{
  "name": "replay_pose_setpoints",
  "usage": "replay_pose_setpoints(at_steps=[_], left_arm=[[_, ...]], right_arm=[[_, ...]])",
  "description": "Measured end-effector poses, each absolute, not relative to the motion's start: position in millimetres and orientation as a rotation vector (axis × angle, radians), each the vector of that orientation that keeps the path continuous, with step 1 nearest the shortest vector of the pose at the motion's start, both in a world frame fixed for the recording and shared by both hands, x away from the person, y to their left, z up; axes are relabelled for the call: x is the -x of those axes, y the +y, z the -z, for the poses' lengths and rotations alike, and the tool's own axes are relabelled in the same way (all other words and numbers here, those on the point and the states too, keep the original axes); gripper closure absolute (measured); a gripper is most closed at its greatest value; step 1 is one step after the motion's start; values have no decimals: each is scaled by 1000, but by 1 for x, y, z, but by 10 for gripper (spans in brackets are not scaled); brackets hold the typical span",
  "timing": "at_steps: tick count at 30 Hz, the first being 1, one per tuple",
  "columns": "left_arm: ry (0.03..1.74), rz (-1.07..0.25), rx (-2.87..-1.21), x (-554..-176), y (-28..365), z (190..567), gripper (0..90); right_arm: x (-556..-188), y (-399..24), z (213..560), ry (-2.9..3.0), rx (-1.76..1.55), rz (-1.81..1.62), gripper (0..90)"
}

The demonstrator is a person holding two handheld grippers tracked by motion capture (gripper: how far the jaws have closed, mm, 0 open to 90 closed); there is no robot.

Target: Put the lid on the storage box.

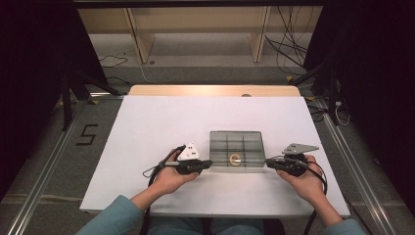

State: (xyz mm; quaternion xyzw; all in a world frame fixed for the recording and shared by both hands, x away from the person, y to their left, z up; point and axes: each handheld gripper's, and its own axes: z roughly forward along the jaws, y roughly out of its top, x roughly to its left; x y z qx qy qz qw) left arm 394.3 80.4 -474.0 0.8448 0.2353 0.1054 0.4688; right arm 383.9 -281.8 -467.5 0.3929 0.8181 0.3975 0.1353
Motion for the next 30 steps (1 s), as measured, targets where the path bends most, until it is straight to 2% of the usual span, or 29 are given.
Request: replay_pose_setpoints(at_steps=[17, 30], left_arm=[[582, -258, -2083, -394, 82, 475, 890], [590, -288, -2076, -391, 91, 472, 863]], right_arm=[[-384, -282, 468, 2373, -1139, -1133, 900], [-380, -283, 468, 2356, -1136, -1119, 857]])
